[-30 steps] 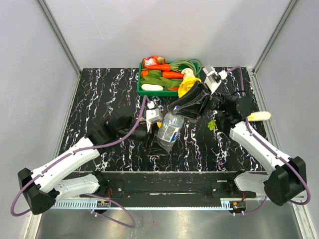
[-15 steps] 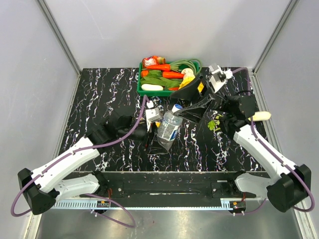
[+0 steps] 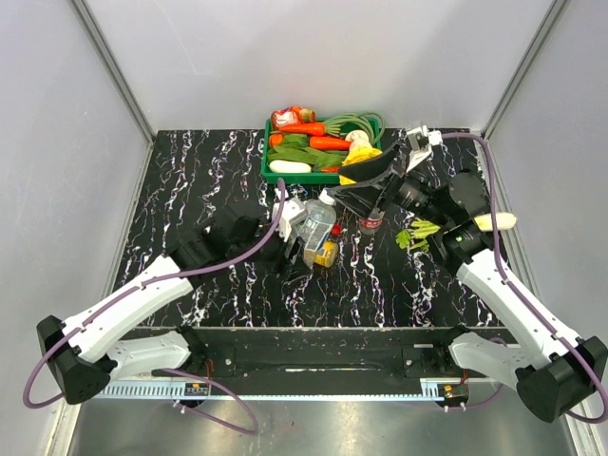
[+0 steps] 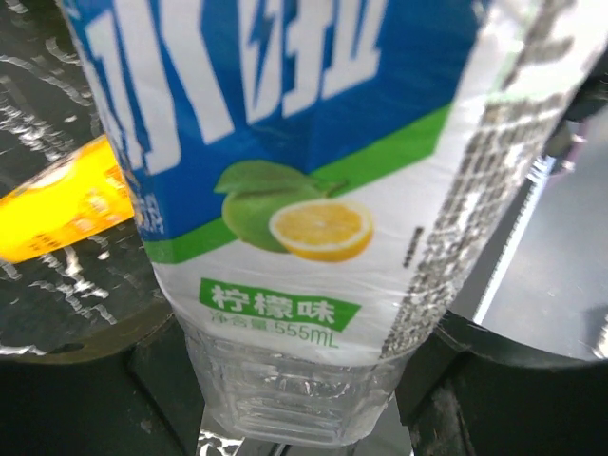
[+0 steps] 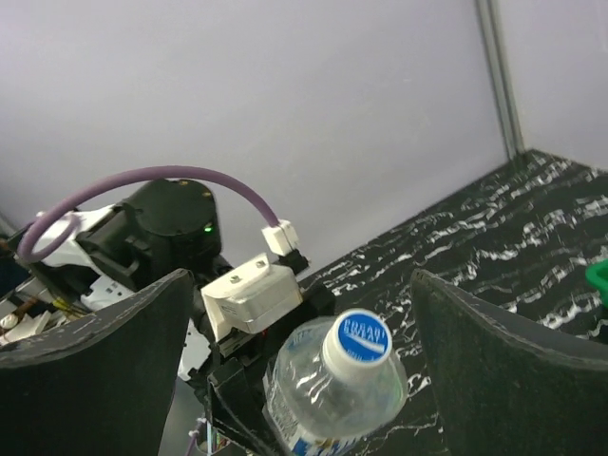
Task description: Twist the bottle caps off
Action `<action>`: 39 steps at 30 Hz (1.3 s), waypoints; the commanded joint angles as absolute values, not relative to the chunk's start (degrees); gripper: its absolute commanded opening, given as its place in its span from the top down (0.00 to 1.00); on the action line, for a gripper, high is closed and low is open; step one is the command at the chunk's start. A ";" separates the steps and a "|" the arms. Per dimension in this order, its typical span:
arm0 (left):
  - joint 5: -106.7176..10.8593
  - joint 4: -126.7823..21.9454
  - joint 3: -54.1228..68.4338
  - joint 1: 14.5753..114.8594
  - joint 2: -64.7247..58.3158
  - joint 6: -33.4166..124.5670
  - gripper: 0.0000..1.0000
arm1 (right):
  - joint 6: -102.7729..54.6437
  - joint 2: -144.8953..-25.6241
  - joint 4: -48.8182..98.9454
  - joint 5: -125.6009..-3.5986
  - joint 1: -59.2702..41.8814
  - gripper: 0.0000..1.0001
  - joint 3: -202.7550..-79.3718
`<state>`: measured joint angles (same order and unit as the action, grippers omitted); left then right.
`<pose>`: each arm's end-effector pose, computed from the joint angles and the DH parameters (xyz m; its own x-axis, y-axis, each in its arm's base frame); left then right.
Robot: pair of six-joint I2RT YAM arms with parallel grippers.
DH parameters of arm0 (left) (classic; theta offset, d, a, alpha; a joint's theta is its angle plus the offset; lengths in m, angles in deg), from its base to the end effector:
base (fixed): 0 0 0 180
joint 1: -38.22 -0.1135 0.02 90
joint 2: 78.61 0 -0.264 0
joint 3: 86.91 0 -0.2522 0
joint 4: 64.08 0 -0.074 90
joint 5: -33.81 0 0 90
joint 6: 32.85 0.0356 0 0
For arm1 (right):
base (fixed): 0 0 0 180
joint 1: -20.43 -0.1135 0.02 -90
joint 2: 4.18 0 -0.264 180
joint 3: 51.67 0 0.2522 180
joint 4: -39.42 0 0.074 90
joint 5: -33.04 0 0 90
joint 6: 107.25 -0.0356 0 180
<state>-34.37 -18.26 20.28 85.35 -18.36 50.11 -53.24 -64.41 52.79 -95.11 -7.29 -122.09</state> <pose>0.1432 -0.1737 0.3388 -0.4796 0.3494 -0.8049 0.8394 0.4500 -0.3048 0.1939 0.1267 0.4280 -0.2232 0.4047 -0.8868 -0.9095 0.2409 0.3389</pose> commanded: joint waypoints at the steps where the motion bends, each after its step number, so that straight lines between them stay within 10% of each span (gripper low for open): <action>1: -50.27 -15.17 15.35 86.64 -17.44 51.44 0.41 | -51.09 -65.17 44.84 -89.22 -7.08 0.00 -125.46; 16: -89.22 -5.85 7.44 98.86 -8.83 50.13 0.41 | -55.30 -70.80 34.80 -83.85 -7.08 0.00 -129.15; 39: -91.17 -5.05 4.71 101.23 -5.13 49.16 0.41 | -61.55 -74.93 38.75 -90.70 -7.17 0.42 -129.33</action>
<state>-89.18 -3.62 7.43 100.74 -5.12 49.65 -60.12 -74.59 35.18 -88.18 -7.29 -126.95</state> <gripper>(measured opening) 0.679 0.623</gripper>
